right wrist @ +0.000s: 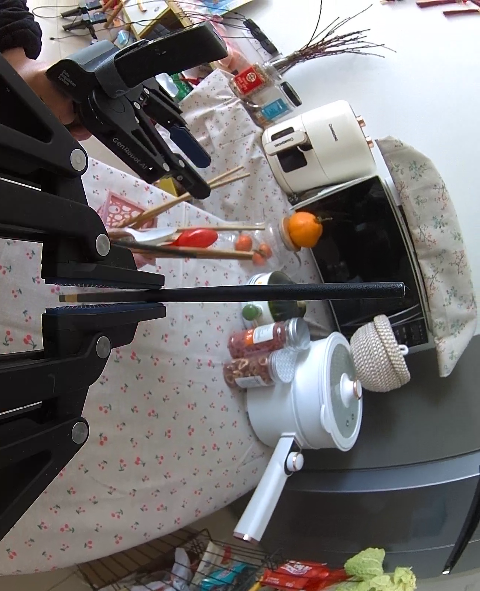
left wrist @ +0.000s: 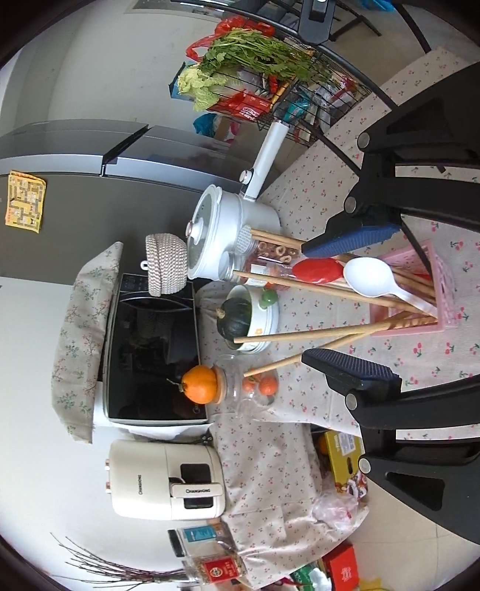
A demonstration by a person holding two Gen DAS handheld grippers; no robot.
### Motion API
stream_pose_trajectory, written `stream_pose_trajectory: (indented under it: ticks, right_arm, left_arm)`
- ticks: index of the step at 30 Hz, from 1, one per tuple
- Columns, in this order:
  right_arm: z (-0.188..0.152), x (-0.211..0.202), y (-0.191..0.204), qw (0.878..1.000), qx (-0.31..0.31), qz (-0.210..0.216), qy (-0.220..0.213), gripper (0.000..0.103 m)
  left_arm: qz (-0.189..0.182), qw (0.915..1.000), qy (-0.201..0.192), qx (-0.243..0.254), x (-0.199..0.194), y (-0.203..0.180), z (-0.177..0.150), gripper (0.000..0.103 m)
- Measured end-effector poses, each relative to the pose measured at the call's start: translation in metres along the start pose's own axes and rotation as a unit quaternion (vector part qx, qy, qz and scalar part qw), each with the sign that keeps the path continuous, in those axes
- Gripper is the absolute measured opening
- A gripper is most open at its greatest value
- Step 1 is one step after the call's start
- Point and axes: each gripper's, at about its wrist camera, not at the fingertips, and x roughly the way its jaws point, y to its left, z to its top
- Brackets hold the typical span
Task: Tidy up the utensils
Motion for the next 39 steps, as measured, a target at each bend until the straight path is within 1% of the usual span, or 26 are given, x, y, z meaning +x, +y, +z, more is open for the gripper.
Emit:
stream_pose_trajectory:
  ticks: [1, 3, 4, 6, 9, 12, 16, 19, 21, 26, 30, 33, 35, 36, 37, 39]
  right_arm:
    - [0.000, -0.002, 0.004, 1.000, -0.002, 0.005, -0.001, 0.005]
    - [0.000, -0.007, 0.012, 1.000, -0.007, 0.013, -0.005, 0.005]
    - [0.000, -0.009, 0.017, 1.000, -0.010, 0.017, -0.008, 0.005]
    - [0.001, -0.011, 0.026, 0.999, -0.015, 0.026, -0.017, 0.005]
    - [0.002, -0.011, 0.038, 0.999, -0.019, 0.039, -0.030, 0.005]
    - [0.004, 0.000, 0.050, 0.998, -0.021, 0.044, -0.036, 0.005]
    - [0.008, 0.020, 0.062, 0.997, -0.021, 0.053, -0.047, 0.005]
    - [0.010, 0.032, 0.072, 0.997, -0.028, 0.048, -0.062, 0.005]
    - [0.011, 0.042, 0.078, 0.997, -0.031, 0.043, -0.064, 0.005]
    - [0.010, 0.075, 0.087, 0.998, -0.026, 0.037, -0.034, 0.005]
    - [0.006, 0.097, 0.092, 0.999, -0.026, 0.037, -0.008, 0.006]
    - [0.005, 0.103, 0.091, 0.999, -0.020, 0.042, -0.004, 0.013]
    - [0.006, 0.099, 0.088, 0.999, -0.015, 0.045, -0.009, 0.027]
    - [0.007, 0.096, 0.086, 0.999, -0.011, 0.047, -0.015, 0.039]
    - [0.008, 0.091, 0.084, 0.999, -0.008, 0.048, -0.024, 0.047]
    - [0.011, 0.079, 0.082, 0.998, -0.007, 0.048, -0.040, 0.054]
  left_arm:
    - [0.000, 0.9997, 0.022, -0.007, -0.004, 0.003, 0.000, 0.064]
    - [-0.003, 0.9973, 0.071, -0.019, -0.011, 0.009, -0.003, 0.070]
    - [-0.006, 0.9959, 0.087, -0.025, -0.015, 0.013, -0.007, 0.071]
    - [-0.009, 0.9941, 0.104, -0.031, -0.023, 0.020, -0.015, 0.074]
    - [-0.005, 0.9924, 0.116, -0.040, -0.030, 0.034, -0.028, 0.078]
    - [-0.004, 0.9883, 0.142, -0.056, -0.027, 0.048, -0.041, 0.079]
    - [0.003, 0.9838, 0.170, -0.056, -0.023, 0.063, -0.054, 0.079]
    - [-0.001, 0.9813, 0.183, -0.060, -0.020, 0.069, -0.057, 0.079]
    - [-0.006, 0.9803, 0.187, -0.063, -0.019, 0.070, -0.057, 0.079]
    - [-0.017, 0.9802, 0.188, -0.062, -0.018, 0.070, -0.052, 0.079]
    - [-0.017, 0.9808, 0.187, -0.054, -0.019, 0.067, -0.051, 0.079]
    - [-0.016, 0.9813, 0.185, -0.051, -0.021, 0.067, -0.051, 0.079]
    - [-0.015, 0.9816, 0.184, -0.051, -0.023, 0.066, -0.050, 0.079]
    - [-0.016, 0.9817, 0.183, -0.051, -0.024, 0.065, -0.050, 0.079]
    - [-0.016, 0.9820, 0.182, -0.050, -0.025, 0.064, -0.049, 0.079]
    - [-0.015, 0.9827, 0.179, -0.045, -0.027, 0.060, -0.048, 0.080]
